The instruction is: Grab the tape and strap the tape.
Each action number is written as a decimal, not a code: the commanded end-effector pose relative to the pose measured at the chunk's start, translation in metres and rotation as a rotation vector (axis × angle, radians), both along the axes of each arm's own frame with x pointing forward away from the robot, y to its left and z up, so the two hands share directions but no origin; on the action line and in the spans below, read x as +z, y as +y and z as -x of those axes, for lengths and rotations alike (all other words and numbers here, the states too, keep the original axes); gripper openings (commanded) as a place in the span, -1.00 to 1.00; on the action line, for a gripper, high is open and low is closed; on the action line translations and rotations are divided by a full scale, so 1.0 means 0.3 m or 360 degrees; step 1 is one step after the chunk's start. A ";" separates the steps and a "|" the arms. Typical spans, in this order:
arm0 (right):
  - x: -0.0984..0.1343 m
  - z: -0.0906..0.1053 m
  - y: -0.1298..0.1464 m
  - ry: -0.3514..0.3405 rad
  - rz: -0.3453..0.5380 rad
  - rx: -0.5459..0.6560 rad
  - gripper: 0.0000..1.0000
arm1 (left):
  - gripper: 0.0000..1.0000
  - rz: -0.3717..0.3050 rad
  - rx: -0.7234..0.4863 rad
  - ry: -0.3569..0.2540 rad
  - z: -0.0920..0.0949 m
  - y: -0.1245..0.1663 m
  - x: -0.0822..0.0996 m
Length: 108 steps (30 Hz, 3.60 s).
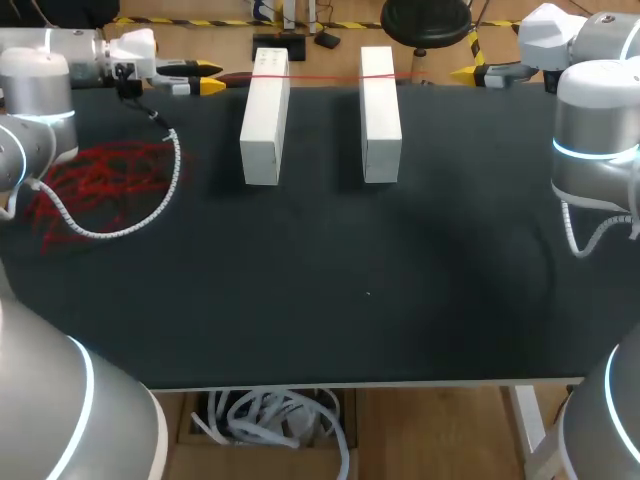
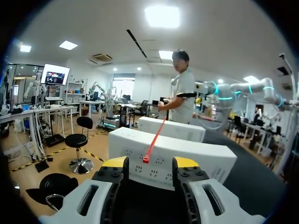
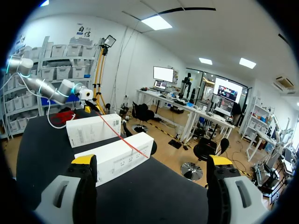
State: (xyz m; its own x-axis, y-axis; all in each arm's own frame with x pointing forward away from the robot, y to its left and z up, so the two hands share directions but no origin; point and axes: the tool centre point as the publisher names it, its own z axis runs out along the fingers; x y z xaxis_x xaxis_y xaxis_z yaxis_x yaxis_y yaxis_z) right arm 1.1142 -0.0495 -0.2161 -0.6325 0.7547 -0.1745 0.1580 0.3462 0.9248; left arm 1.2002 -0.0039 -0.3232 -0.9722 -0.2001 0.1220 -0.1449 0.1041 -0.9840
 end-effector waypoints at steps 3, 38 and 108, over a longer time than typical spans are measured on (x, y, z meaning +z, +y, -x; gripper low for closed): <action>0.000 0.000 0.000 0.0000 -0.0001 0.0000 1.00 | -0.22 0.0019 -0.0068 0.0001 -0.016 -0.001 -0.018; 0.000 0.000 0.000 0.0000 -0.0001 0.0000 1.00 | -0.46 0.0034 -0.0102 0.0010 -0.008 -0.038 -0.015; 0.000 0.000 0.000 0.0000 -0.0001 0.0000 1.00 | -1.00 0.0253 0.0014 -0.0173 0.197 -0.191 0.415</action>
